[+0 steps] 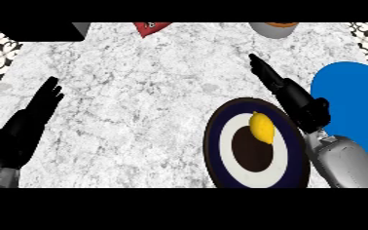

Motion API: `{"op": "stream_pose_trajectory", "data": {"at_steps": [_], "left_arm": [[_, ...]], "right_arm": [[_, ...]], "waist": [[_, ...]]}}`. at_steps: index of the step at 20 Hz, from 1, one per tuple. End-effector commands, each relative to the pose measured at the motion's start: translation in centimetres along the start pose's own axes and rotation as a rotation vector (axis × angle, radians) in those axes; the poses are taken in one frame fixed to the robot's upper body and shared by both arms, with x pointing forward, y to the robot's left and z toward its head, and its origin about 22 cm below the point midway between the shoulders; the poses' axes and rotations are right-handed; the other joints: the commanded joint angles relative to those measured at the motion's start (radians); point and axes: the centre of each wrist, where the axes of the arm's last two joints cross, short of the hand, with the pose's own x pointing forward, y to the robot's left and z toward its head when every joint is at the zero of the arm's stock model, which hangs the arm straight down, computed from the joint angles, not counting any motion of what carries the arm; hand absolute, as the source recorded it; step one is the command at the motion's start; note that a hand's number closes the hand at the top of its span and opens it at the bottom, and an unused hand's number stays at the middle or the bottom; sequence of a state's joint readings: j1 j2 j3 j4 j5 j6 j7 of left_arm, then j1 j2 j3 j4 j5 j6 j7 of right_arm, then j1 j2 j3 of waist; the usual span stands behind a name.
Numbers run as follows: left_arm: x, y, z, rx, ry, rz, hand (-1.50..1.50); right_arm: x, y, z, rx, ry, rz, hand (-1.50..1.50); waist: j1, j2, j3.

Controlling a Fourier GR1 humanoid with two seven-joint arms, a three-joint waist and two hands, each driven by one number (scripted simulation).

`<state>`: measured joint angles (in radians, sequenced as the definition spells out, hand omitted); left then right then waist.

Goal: Pick the lemon from the plate and place it in the plate

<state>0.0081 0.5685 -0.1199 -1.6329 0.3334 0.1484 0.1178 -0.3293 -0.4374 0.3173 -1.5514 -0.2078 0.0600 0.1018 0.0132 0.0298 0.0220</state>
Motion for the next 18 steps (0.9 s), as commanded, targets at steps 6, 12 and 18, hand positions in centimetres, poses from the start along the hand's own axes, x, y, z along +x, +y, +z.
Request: {"op": "stream_pose_trajectory", "data": {"at_steps": [6, 12, 18], "left_arm": [[-3.5, -4.2, 0.3, 0.112, 0.133, 0.000, 0.00], [-3.8, -6.2, -0.3, 0.110, 0.170, 0.062, 0.00], [-5.0, -8.8, -0.6, 0.083, 0.171, 0.061, 0.00]], "right_arm": [[1.9, -0.1, -2.2, 0.438, -0.128, -0.308, 1.50], [-0.7, -3.6, 1.9, 0.146, -0.268, 0.435, 1.50], [-7.6, -3.4, 3.8, 0.221, -0.315, -0.183, -1.50]], "waist": [[0.008, -0.021, -0.021], [-0.032, -0.018, -0.016], [-0.016, -0.012, -0.018]]}}
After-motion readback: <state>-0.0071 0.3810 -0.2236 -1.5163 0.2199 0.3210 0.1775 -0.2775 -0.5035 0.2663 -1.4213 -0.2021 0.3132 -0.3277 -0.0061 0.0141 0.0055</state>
